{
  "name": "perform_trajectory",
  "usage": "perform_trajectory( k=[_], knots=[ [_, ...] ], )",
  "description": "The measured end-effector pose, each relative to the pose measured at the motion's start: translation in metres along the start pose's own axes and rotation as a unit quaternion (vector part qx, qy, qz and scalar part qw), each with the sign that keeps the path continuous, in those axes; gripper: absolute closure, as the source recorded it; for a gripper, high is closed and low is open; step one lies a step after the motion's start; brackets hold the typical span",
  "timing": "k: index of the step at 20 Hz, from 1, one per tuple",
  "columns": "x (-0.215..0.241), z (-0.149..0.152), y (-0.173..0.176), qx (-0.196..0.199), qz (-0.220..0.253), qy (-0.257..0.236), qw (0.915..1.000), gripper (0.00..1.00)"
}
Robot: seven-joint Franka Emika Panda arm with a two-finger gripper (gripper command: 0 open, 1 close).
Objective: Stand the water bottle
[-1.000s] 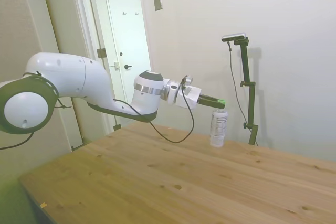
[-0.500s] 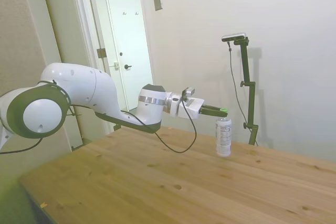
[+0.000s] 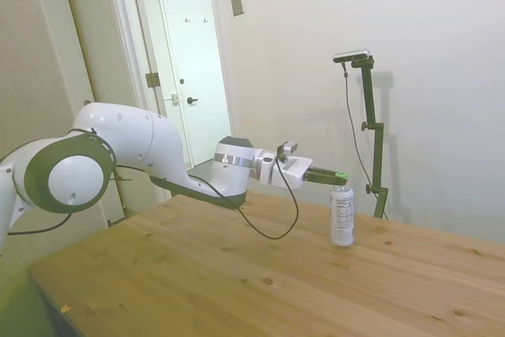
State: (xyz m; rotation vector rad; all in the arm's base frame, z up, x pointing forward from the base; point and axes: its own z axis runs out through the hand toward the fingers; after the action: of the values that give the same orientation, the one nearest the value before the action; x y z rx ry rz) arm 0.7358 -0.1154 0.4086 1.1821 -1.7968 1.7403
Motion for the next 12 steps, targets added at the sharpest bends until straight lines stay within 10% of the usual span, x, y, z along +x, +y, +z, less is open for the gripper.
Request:
perform_trajectory(
  k=[5, 6, 12],
  knots=[
    [0.0006, 0.006, 0.0, -0.002, 0.001, 0.003, 1.0, 1.0],
    [0.0011, 0.0069, 0.0001, -0.003, 0.001, 0.004, 1.0, 0.0],
    [0.0039, 0.0107, -0.0013, -0.006, -0.002, 0.007, 1.0, 0.0]
  ],
)
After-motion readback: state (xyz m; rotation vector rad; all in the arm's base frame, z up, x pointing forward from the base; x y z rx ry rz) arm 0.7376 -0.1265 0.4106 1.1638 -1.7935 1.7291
